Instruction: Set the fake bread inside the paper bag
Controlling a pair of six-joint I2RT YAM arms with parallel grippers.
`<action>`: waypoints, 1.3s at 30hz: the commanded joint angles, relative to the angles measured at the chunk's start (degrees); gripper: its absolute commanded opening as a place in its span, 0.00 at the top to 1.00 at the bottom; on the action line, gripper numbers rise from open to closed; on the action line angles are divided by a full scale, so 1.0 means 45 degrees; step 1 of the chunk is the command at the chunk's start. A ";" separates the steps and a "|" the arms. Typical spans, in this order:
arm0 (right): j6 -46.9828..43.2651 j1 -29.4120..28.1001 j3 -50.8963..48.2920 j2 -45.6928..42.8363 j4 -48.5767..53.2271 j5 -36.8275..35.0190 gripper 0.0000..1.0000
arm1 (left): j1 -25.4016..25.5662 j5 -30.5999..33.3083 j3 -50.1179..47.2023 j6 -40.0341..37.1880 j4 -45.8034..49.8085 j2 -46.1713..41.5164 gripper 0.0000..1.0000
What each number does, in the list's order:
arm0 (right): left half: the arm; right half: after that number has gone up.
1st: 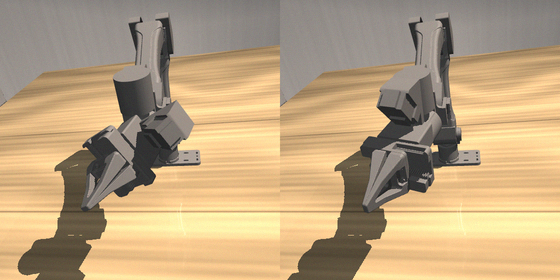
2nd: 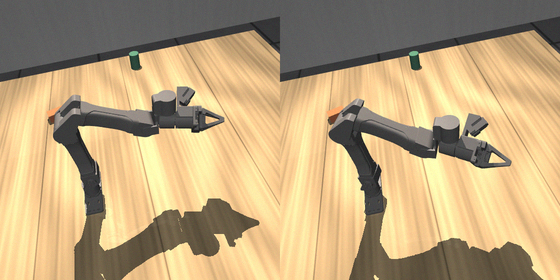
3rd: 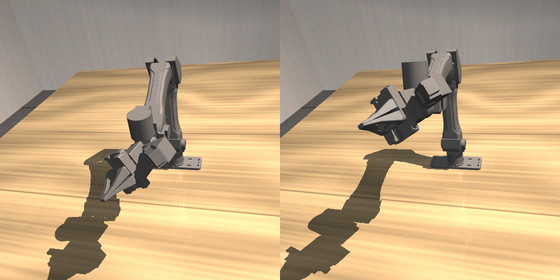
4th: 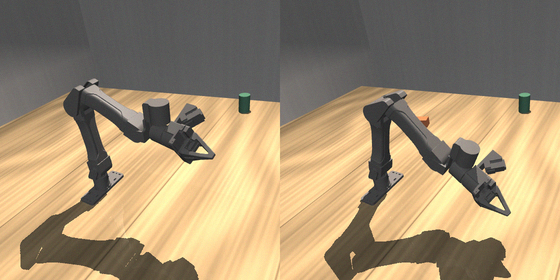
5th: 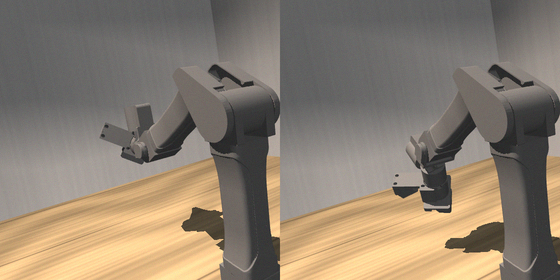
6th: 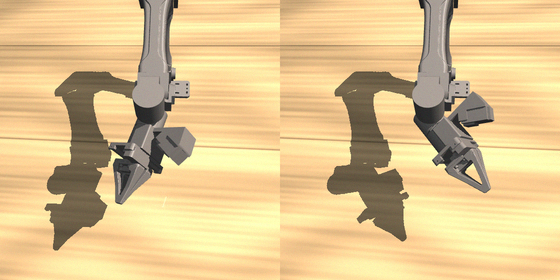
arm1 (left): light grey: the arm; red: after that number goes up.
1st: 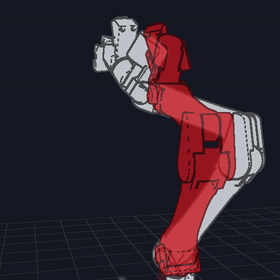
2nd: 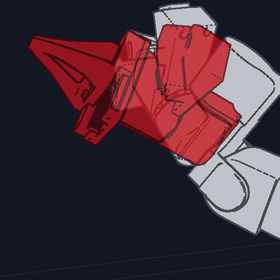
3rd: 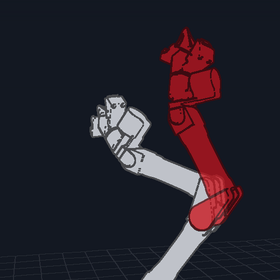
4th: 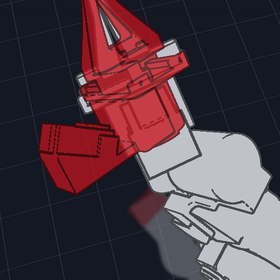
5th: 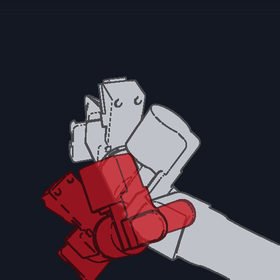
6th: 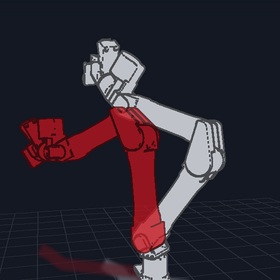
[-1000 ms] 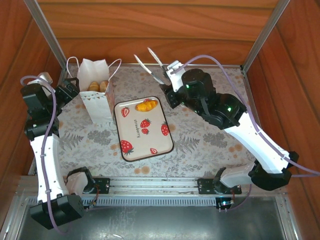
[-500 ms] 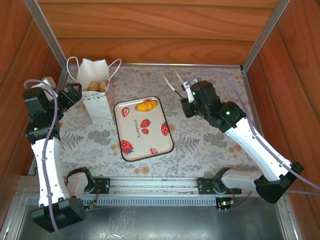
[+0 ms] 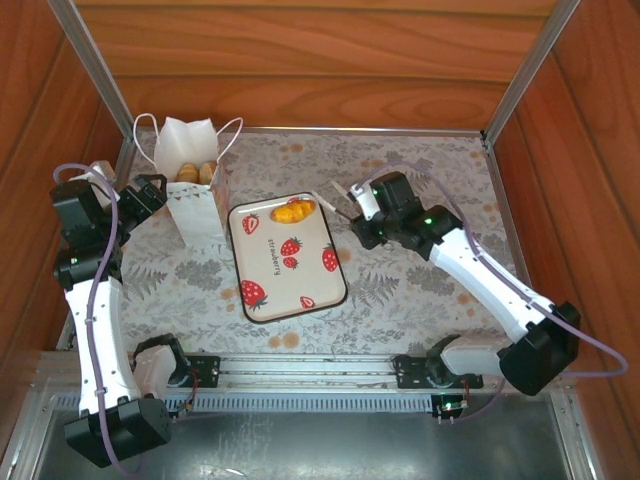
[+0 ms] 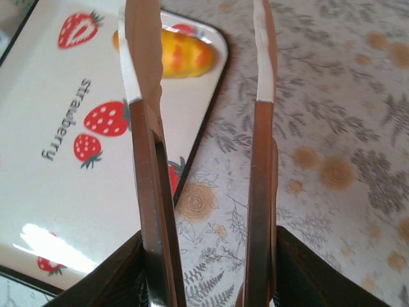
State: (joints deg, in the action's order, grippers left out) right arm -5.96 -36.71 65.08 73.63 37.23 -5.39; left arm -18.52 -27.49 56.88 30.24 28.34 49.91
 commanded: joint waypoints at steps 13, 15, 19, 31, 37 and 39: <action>-0.8906 0.0001 0.0670 0.2934 -0.1451 -0.0908 0.49 | -0.0118 -0.0064 0.0135 -0.0612 -0.0007 0.0397 0.05; -0.9487 -0.0016 0.0903 0.3354 -0.1656 -0.1198 0.49 | -0.0103 -0.0041 0.0154 -0.0675 -0.0025 0.0517 0.05; -1.0284 -0.0190 0.1380 0.4092 -0.2156 -0.1890 0.48 | -0.0115 0.0013 0.0177 -0.0801 -0.0085 0.0720 0.04; -1.0966 -0.0671 0.2808 0.6007 -0.2352 -0.1879 0.42 | -0.0120 0.0091 0.0216 -0.1041 -0.0184 0.1038 0.05; -1.0723 -0.0660 0.3573 0.6635 -0.1439 -0.1731 0.42 | -0.0121 0.0121 0.0213 -0.1077 -0.0181 0.1043 0.05; -1.0697 -0.0634 0.3659 0.6758 -0.1228 -0.1742 0.43 | -0.0120 0.0145 0.0218 -0.1079 -0.0184 0.1058 0.05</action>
State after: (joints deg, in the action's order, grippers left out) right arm -53.30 -39.40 79.85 103.61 29.41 -14.24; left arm -18.52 -27.22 56.88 26.57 28.21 54.43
